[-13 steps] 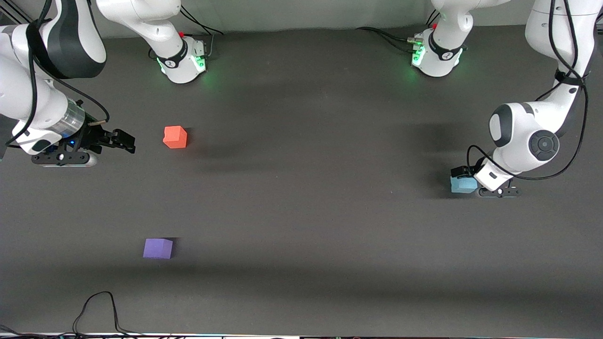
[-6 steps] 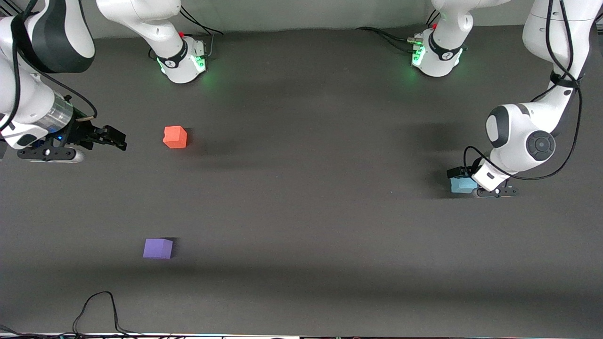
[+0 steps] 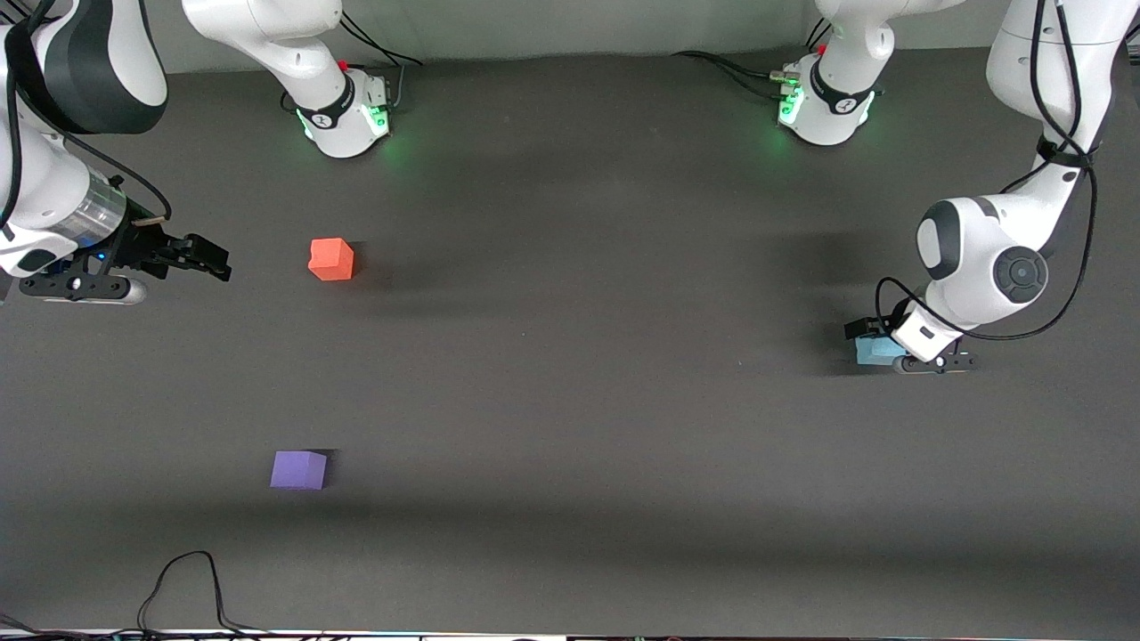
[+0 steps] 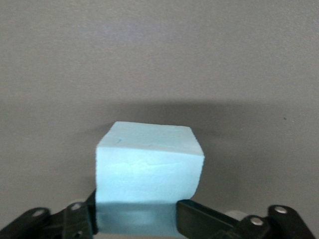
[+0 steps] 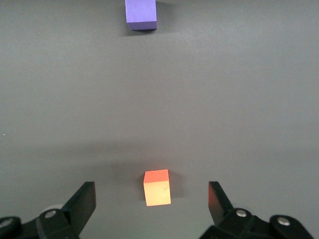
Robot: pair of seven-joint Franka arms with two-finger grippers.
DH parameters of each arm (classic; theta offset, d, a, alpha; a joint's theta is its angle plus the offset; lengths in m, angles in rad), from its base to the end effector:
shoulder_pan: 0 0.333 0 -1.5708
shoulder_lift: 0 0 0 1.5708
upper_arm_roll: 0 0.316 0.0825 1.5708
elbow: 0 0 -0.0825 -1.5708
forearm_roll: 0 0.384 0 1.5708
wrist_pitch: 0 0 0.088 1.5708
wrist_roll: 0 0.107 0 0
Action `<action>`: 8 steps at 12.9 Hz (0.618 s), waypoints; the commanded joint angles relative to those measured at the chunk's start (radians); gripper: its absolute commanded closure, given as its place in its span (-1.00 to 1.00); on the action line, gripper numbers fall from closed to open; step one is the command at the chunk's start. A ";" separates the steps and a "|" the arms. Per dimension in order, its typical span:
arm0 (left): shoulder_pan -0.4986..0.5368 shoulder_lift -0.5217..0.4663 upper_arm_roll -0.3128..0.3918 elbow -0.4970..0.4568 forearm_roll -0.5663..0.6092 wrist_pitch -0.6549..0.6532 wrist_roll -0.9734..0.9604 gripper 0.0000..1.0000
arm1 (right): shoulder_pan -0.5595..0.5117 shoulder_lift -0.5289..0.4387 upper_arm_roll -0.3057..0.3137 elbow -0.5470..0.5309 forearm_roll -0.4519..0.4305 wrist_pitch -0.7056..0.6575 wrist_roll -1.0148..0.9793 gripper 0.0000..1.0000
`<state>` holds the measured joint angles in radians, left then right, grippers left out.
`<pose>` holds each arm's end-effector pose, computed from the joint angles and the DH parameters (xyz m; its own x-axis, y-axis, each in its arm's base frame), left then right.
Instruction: Place blue block between orange and purple blocks
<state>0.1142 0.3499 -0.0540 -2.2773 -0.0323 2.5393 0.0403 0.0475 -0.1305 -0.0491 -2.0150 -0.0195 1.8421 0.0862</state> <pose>0.5240 0.0311 0.1938 0.9951 0.0479 -0.0866 0.0514 -0.9980 0.0379 0.5148 -0.0033 0.5063 0.9958 -0.0818 -0.0414 -0.0812 -0.9966 0.0158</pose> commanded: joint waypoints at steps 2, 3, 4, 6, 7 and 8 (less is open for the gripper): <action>0.001 0.009 -0.004 -0.021 -0.015 0.036 0.018 1.00 | 0.005 -0.011 -0.003 0.005 0.001 -0.014 0.010 -1.00; 0.001 0.004 -0.004 -0.019 -0.015 0.027 0.017 1.00 | 0.006 -0.011 -0.003 0.005 0.003 -0.014 0.010 -1.00; 0.001 0.000 -0.004 -0.016 -0.015 0.019 0.016 1.00 | 0.005 -0.011 -0.003 0.007 0.003 -0.014 0.010 -1.00; -0.001 -0.018 -0.006 0.002 -0.015 -0.032 0.007 -0.98 | 0.005 -0.012 -0.003 0.007 0.003 -0.014 0.010 -1.00; -0.002 -0.040 -0.006 0.030 -0.015 -0.094 0.010 -1.00 | 0.005 -0.012 -0.003 0.007 0.003 -0.014 0.010 -1.00; -0.001 -0.070 -0.004 0.068 -0.015 -0.185 0.015 -1.00 | 0.005 -0.012 -0.003 0.007 0.003 -0.014 0.010 -1.00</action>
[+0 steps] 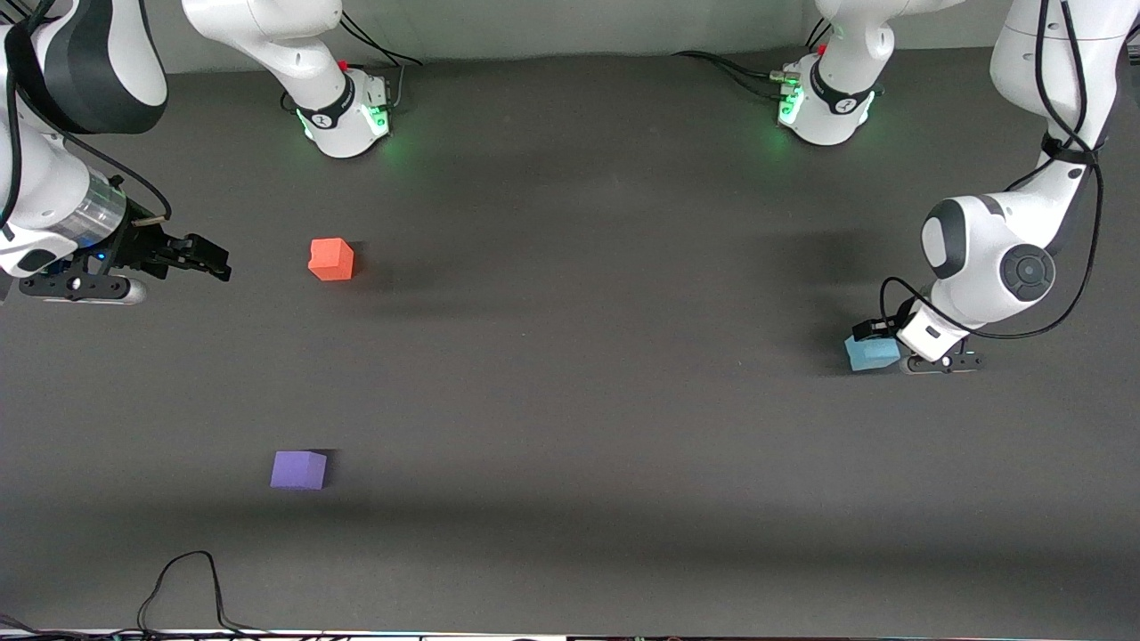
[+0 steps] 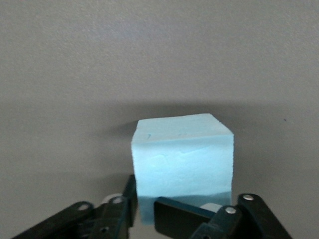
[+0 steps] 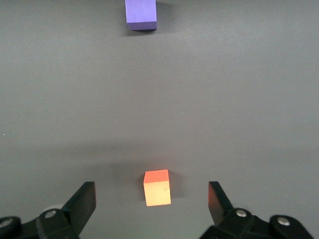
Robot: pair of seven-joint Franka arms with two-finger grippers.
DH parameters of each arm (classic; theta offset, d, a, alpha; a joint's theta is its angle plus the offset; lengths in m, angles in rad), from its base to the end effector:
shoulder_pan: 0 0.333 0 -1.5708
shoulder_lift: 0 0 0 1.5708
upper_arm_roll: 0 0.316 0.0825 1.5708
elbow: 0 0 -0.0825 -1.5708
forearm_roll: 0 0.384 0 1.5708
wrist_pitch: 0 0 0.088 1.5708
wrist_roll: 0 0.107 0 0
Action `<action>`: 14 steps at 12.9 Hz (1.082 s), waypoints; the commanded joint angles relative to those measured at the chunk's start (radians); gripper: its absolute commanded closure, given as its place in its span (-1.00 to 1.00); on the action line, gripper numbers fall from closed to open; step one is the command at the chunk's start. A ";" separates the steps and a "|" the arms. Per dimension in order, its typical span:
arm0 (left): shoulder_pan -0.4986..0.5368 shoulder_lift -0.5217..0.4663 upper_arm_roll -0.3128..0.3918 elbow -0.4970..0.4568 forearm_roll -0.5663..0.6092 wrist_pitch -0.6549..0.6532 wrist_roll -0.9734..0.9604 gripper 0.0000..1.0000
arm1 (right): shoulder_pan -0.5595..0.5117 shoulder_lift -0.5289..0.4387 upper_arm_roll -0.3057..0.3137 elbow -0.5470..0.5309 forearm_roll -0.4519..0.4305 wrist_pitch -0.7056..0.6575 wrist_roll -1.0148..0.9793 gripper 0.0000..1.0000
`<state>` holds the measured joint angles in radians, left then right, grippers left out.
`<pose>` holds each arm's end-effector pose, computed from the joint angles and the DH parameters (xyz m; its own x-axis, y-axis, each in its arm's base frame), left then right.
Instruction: Place blue block between orange and purple blocks
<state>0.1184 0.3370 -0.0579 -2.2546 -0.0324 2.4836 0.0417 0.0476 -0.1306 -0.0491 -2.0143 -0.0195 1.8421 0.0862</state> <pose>0.5285 0.0314 0.2041 0.9933 0.0453 -0.1064 0.0498 -0.9979 0.0405 0.5149 -0.0032 0.5067 0.9958 -0.0817 -0.0406 -0.0811 -0.9966 0.0157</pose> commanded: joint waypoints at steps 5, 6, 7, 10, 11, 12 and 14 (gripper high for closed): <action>-0.005 -0.258 0.004 0.243 -0.014 -0.533 -0.014 -1.00 | 0.005 -0.012 -0.003 0.008 0.004 -0.014 0.010 -1.00; -0.005 -0.291 0.006 0.289 -0.014 -0.613 -0.019 -1.00 | 0.005 -0.012 -0.003 0.008 0.004 -0.014 0.010 -1.00; -0.005 -0.308 0.004 0.343 -0.014 -0.687 -0.020 -1.00 | 0.005 -0.012 -0.003 0.008 0.004 -0.014 0.010 -1.00; -0.031 -0.320 -0.016 0.417 -0.012 -0.795 -0.116 -1.00 | 0.005 -0.014 -0.003 0.008 0.004 -0.014 0.010 -1.00; -0.040 -0.317 -0.017 0.382 -0.009 -0.764 -0.120 -1.00 | 0.005 -0.014 -0.003 0.008 0.004 -0.014 0.010 -1.00; -0.040 -0.306 -0.019 0.347 -0.009 -0.703 -0.117 -1.00 | 0.005 -0.014 -0.003 0.008 0.004 -0.014 0.010 -1.00; -0.040 -0.270 -0.019 0.243 -0.001 -0.539 -0.112 -1.00 | 0.005 -0.012 -0.003 0.015 0.004 -0.014 0.009 -1.00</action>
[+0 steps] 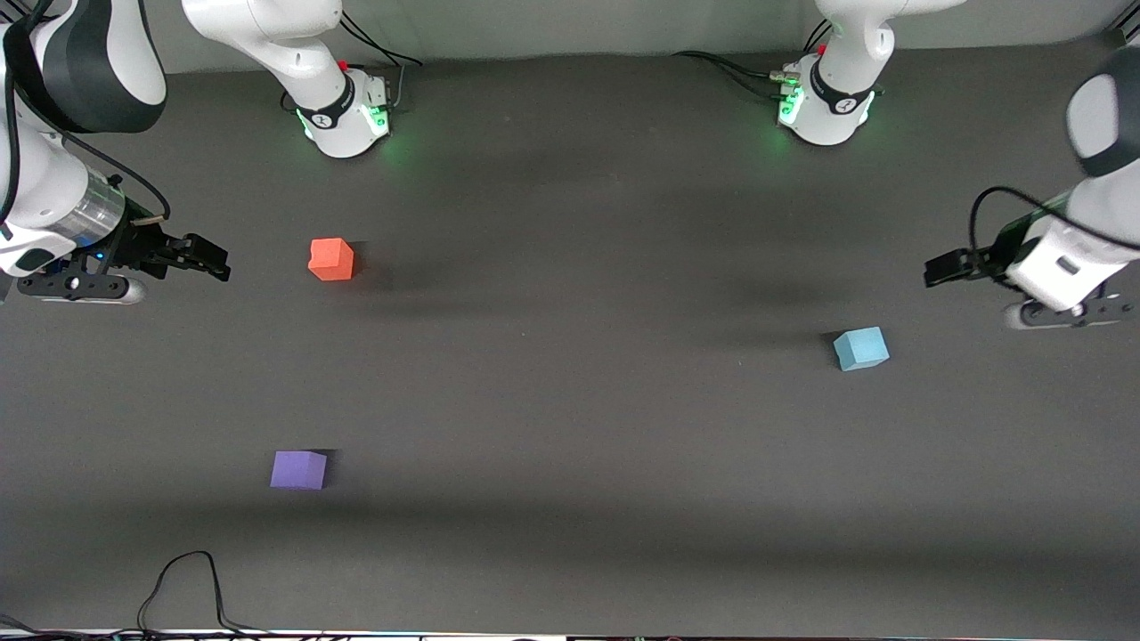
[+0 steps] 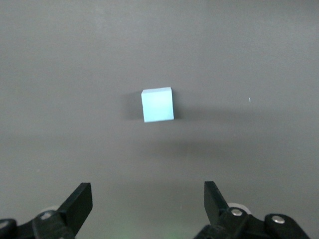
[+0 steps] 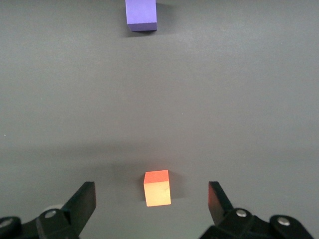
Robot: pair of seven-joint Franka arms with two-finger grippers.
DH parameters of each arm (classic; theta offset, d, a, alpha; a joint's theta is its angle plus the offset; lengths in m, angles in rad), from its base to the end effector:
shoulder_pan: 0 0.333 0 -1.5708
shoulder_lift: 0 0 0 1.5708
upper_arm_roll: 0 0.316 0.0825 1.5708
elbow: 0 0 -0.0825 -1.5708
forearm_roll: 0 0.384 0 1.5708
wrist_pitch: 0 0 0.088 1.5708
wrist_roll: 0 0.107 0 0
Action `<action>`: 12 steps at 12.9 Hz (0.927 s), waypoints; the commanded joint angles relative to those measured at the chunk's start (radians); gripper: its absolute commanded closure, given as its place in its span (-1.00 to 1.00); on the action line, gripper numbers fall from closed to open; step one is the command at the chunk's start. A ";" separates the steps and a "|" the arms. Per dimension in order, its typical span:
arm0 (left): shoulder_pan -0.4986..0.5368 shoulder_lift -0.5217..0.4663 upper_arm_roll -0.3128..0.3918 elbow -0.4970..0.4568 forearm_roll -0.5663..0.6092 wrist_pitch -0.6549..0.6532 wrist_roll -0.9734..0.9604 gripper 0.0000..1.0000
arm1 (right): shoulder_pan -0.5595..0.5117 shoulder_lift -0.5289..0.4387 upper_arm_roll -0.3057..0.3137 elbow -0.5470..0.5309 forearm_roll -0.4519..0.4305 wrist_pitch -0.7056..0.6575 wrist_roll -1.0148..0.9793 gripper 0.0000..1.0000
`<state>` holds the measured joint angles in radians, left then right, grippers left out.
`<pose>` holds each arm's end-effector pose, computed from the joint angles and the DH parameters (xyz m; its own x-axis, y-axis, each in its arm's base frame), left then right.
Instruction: Place blue block between orange and purple blocks
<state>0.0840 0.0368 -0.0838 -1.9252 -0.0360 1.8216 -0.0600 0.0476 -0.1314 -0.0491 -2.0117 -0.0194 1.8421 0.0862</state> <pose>0.5527 -0.0024 0.4575 0.9875 0.0687 -0.1419 0.0733 -0.9969 0.0279 0.5151 -0.0032 0.5083 0.9960 -0.0817 -0.0372 -0.0812 -0.9966 0.0153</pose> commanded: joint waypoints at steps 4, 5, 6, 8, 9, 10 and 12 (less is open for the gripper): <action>-0.017 0.119 0.007 -0.302 0.004 0.514 -0.004 -1.00 | 0.005 -0.011 -0.003 0.014 0.004 -0.012 0.009 -1.00; -0.017 0.167 0.007 -0.317 0.004 0.583 -0.003 -1.00 | 0.005 -0.011 -0.005 0.014 0.004 -0.011 0.009 -1.00; -0.018 0.210 0.007 -0.321 0.004 0.631 -0.004 -1.00 | 0.005 -0.011 -0.003 0.014 0.004 -0.011 0.009 -1.00; -0.018 0.265 0.007 -0.336 0.004 0.712 -0.003 -1.00 | 0.005 -0.011 -0.003 0.014 0.003 -0.011 0.009 -1.00; -0.020 0.276 0.007 -0.356 0.004 0.749 -0.003 -0.99 | 0.005 -0.010 -0.003 0.014 0.004 -0.011 0.009 -1.00; -0.026 0.288 0.007 -0.357 0.004 0.760 -0.011 -0.99 | 0.005 -0.010 -0.003 0.014 0.004 -0.011 0.009 -1.00; -0.033 0.304 0.007 -0.357 0.004 0.768 -0.012 -0.98 | 0.005 -0.011 -0.003 0.014 0.004 -0.011 0.009 -1.00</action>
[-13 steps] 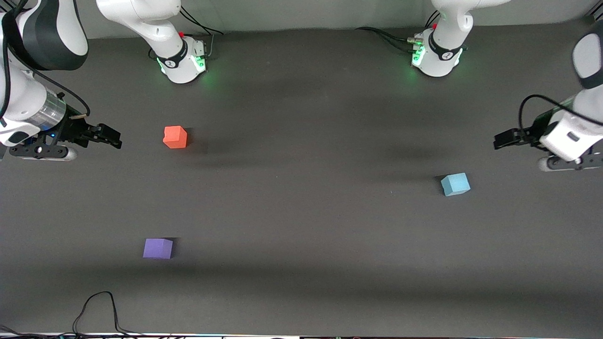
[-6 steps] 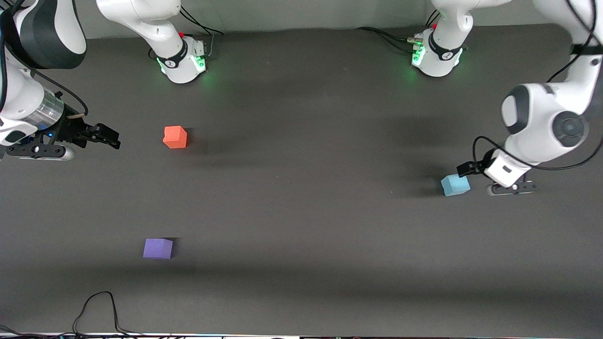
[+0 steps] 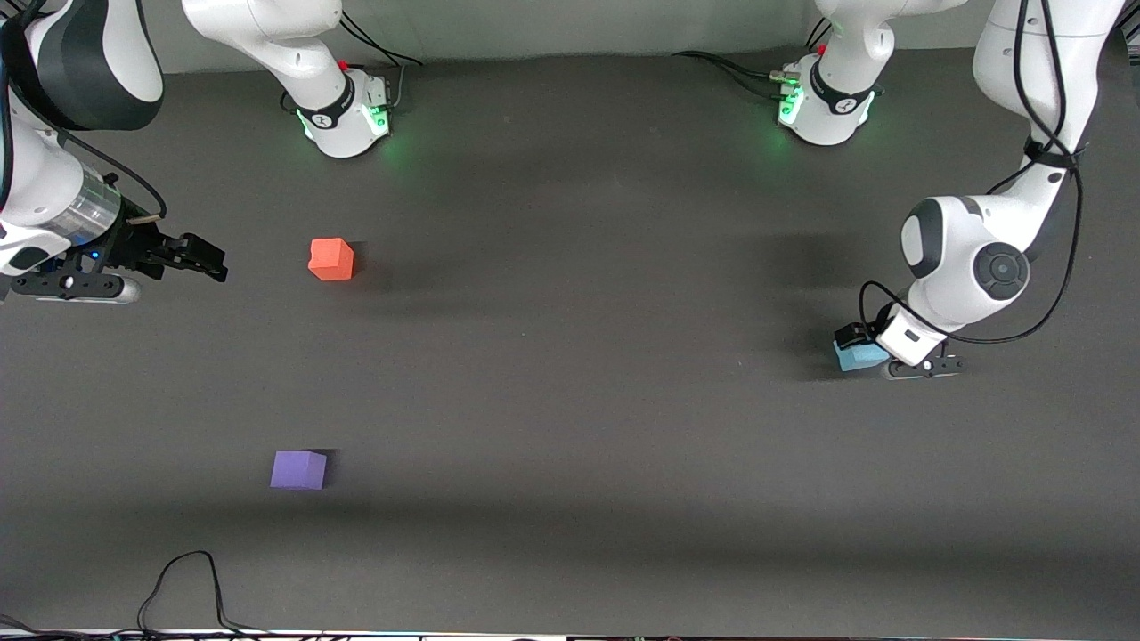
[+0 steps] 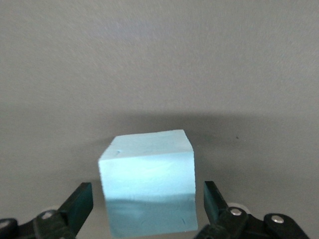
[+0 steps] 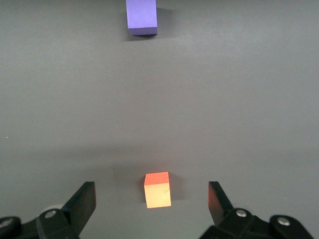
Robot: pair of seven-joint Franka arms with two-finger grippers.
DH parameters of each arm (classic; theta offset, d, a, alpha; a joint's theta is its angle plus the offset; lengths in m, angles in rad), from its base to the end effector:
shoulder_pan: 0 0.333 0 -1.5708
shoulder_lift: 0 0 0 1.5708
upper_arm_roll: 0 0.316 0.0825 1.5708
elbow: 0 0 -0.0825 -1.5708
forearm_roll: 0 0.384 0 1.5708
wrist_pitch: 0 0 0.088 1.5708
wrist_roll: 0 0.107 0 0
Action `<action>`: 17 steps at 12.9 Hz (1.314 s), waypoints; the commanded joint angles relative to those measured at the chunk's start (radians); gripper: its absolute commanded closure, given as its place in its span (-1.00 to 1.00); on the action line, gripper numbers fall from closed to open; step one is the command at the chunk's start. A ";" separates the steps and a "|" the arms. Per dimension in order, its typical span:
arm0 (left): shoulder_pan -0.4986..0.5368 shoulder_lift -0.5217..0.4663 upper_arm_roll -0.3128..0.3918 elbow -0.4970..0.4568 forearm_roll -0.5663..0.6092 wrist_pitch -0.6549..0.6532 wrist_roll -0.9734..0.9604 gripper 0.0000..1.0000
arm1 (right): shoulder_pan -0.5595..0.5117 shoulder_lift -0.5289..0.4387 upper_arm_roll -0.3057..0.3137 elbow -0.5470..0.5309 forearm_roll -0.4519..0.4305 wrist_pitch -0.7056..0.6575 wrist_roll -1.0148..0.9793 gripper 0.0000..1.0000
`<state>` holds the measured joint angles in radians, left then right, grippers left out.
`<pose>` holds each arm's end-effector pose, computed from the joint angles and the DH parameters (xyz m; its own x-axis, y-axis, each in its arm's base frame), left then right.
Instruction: Place blue block between orange and purple blocks
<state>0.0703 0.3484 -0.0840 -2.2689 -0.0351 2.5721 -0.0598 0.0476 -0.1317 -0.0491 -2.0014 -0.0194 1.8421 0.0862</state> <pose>0.5322 -0.0078 0.2005 0.9957 0.0793 -0.0478 0.0813 -0.9957 0.0434 0.5166 -0.0033 0.5134 0.9963 -0.0818 -0.0266 -0.0814 -0.9966 0.0144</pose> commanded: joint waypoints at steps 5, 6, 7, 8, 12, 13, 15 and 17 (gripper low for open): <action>-0.023 0.000 0.007 -0.014 0.003 0.020 -0.011 -0.79 | 0.003 -0.009 -0.005 0.015 0.004 -0.011 0.007 -1.00; -0.021 0.001 0.007 -0.014 0.003 0.026 -0.002 0.51 | 0.003 -0.009 -0.006 0.016 0.004 -0.012 0.007 -1.00; -0.026 0.001 0.007 -0.014 0.003 0.028 -0.002 1.00 | 0.003 -0.008 -0.011 0.016 0.004 -0.012 0.007 -1.00; -0.026 0.000 0.007 -0.014 0.003 0.027 -0.002 1.00 | 0.003 -0.009 -0.012 0.016 0.004 -0.012 0.007 -1.00; -0.021 -0.083 0.007 -0.014 0.003 -0.024 -0.005 1.00 | 0.001 -0.011 -0.023 0.016 0.003 -0.012 0.004 -1.00; -0.021 -0.141 0.007 -0.009 0.003 -0.102 -0.003 1.00 | 0.001 -0.011 -0.032 0.016 0.003 -0.012 0.004 -1.00; -0.023 -0.295 0.006 0.002 0.003 -0.284 -0.008 1.00 | 0.001 -0.013 -0.032 0.024 0.003 -0.012 0.006 -1.00; -0.023 -0.435 0.006 0.058 0.003 -0.497 -0.017 1.00 | 0.003 -0.022 -0.023 0.067 0.003 -0.050 0.009 -1.00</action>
<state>0.0579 0.0772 -0.0839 -2.2185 -0.0346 2.2427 -0.0599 0.0470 -0.1331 -0.0775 -1.9758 -0.0194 1.8393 0.0862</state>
